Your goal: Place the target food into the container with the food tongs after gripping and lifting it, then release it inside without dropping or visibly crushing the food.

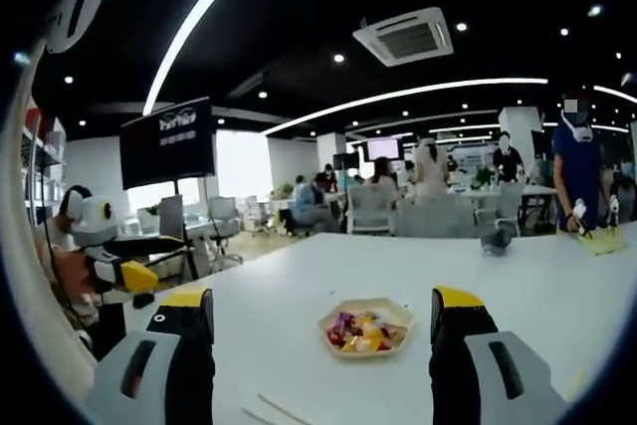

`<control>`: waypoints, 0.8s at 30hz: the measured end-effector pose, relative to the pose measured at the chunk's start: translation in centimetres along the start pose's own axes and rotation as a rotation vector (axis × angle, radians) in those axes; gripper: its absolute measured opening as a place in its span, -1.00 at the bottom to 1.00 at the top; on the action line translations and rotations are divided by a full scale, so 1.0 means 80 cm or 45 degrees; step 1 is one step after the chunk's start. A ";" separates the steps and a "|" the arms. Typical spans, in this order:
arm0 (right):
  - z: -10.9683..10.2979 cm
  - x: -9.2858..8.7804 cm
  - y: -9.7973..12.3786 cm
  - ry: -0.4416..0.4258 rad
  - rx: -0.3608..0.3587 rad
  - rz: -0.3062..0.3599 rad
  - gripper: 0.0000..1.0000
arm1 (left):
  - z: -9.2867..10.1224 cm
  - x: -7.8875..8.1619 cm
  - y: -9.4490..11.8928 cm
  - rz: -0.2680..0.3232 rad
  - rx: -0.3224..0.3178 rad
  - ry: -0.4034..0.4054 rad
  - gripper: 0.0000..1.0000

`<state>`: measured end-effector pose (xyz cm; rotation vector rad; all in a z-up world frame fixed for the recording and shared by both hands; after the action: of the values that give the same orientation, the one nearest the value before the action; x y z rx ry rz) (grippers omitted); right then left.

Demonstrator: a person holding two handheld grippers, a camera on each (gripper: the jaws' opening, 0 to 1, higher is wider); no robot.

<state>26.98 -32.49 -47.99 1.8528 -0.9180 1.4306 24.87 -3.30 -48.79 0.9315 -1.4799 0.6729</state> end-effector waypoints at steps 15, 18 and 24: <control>-0.004 -0.006 -0.018 -0.012 0.051 -0.047 0.83 | -0.001 -0.008 0.012 -0.016 0.062 0.058 0.99; -0.004 0.000 -0.017 -0.012 0.052 -0.023 0.83 | -0.002 -0.011 0.013 -0.019 0.072 0.068 0.99; 0.006 -0.007 -0.006 -0.027 0.022 -0.032 0.83 | -0.001 -0.016 0.014 -0.031 0.079 0.076 0.99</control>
<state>27.58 -32.54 -48.64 1.8894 -0.8923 1.4105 23.94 -2.49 -49.91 0.9675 -1.3994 0.7265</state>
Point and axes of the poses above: the point that each gripper's makers call its tool centre point, and the gripper's own axes: y roughly backward along the fingers, z roughly to its right, x roughly out of its top, the point moved 7 cm from there along y, roughly backward along the fingers, and after that the axes turned 8 degrees about -y, right-handed, at the moved point
